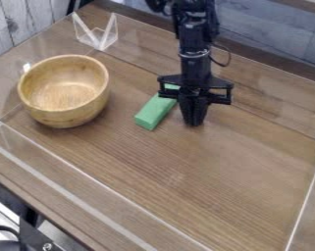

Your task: Move green object from inside the wooden bowl to the table next to it

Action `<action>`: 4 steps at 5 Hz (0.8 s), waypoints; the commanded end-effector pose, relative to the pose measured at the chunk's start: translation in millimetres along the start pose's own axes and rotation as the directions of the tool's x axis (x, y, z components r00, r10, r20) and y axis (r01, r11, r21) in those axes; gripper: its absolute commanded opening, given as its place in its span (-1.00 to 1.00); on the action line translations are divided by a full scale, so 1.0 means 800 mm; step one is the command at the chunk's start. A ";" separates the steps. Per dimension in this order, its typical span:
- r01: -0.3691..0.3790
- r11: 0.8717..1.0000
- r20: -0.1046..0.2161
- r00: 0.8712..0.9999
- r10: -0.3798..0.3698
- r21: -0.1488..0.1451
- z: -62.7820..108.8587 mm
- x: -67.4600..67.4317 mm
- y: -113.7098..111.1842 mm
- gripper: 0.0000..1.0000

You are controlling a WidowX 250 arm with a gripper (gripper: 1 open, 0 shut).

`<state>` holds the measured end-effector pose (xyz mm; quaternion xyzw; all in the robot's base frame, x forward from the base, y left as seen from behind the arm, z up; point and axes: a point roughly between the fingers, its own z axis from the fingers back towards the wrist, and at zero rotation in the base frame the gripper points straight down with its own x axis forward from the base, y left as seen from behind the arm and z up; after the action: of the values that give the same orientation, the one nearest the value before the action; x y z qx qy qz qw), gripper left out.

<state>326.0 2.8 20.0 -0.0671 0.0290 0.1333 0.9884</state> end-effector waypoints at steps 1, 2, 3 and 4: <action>-0.042 0.998 0.060 0.997 0.044 -0.037 0.034 -0.002 -0.008 -1.00; -0.036 0.998 0.062 0.997 0.039 -0.061 0.054 -0.001 0.013 -1.00; -0.012 0.997 0.060 0.998 0.017 -0.080 0.070 -0.006 0.049 -1.00; 0.014 0.997 0.056 0.998 -0.009 -0.079 0.059 -0.009 0.084 -1.00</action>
<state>297.3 73.0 45.1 -0.1072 0.0192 0.1415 0.9839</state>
